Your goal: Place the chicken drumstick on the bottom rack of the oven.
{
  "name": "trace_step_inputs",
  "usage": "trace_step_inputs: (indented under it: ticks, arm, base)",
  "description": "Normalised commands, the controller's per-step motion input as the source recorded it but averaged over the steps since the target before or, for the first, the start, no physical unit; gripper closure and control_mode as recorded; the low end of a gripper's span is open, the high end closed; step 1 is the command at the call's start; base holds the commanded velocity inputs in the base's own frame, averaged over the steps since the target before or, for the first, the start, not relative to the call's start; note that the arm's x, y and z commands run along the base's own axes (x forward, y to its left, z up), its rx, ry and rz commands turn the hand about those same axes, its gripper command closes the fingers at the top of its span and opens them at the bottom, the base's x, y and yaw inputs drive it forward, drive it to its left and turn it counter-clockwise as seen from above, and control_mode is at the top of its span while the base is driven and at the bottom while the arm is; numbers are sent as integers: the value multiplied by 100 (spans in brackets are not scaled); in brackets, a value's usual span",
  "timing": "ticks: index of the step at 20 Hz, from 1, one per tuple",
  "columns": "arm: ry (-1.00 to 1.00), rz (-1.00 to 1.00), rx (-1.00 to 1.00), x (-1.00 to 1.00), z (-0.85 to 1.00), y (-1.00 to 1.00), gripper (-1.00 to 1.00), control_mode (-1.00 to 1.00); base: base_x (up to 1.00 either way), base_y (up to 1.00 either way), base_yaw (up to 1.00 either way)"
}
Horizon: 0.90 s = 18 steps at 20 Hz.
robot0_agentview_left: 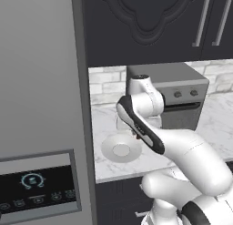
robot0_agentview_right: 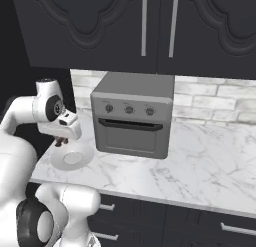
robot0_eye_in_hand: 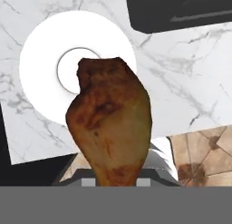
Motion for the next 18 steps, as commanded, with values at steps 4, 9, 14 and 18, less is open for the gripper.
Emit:
trace_step_inputs:
  ticks: [4, 9, 14, 18]
  arm:
    - [-2, 30, -2, -60, 54, -42, 100, -100]
    - [-2, 15, 6, -63, 8, -75, 100, -100]
    - [-5, -3, 0, -40, -39, -7, 100, -100]
    - [-5, -2, 2, 0, -61, -1, 100, -100]
  base:
    - [0, 0, 0]
    - [0, 0, 0]
    - [0, 0, 0]
    - [0, 0, 0]
